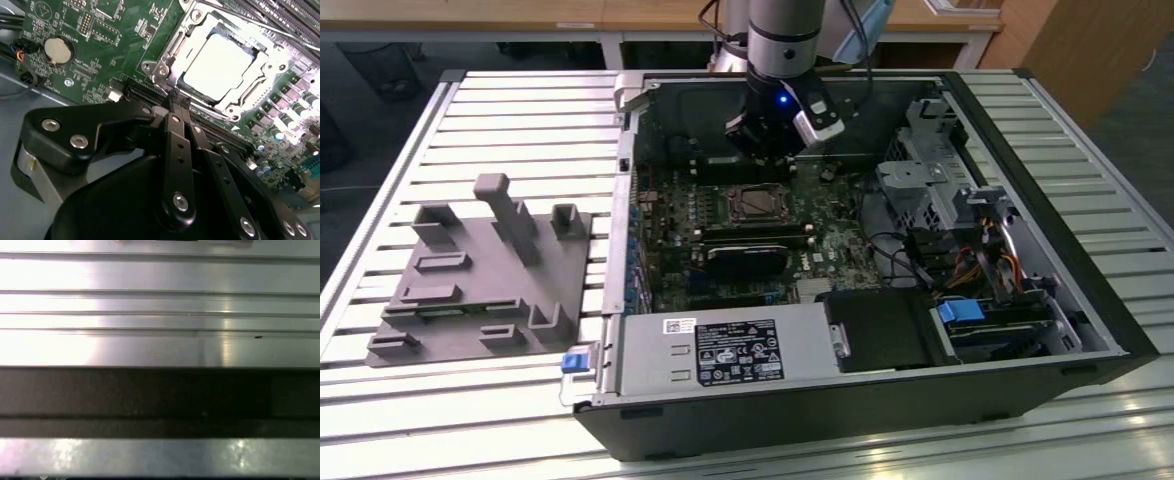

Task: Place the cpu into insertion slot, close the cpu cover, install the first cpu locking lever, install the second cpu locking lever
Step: 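Install the first cpu locking lever, then install the second cpu locking lever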

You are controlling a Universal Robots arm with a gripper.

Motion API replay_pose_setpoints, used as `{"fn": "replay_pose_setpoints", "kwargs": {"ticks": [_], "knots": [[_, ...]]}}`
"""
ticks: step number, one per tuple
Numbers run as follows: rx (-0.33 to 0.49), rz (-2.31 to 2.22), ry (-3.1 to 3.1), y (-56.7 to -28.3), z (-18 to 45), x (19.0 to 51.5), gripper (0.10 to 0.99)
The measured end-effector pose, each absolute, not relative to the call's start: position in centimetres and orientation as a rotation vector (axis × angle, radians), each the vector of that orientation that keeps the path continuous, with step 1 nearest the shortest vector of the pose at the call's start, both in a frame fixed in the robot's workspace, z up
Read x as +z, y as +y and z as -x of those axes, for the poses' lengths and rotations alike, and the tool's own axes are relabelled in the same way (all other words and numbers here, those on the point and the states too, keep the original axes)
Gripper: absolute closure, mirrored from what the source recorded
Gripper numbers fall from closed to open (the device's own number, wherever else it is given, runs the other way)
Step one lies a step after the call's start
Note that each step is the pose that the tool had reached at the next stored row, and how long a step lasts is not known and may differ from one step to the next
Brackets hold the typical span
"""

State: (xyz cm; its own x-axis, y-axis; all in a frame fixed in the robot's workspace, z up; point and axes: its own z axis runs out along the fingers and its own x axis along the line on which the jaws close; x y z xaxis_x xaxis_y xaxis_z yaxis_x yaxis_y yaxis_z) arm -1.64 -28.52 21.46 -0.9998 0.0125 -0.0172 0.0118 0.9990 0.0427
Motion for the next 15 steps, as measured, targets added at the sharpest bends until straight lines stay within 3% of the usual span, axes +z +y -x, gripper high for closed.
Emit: {"fn": "replay_pose_setpoints", "kwargs": {"ticks": [15], "knots": [[0.066,-0.019,3.123,-28.87,1.52,21.46,0.980]]}}
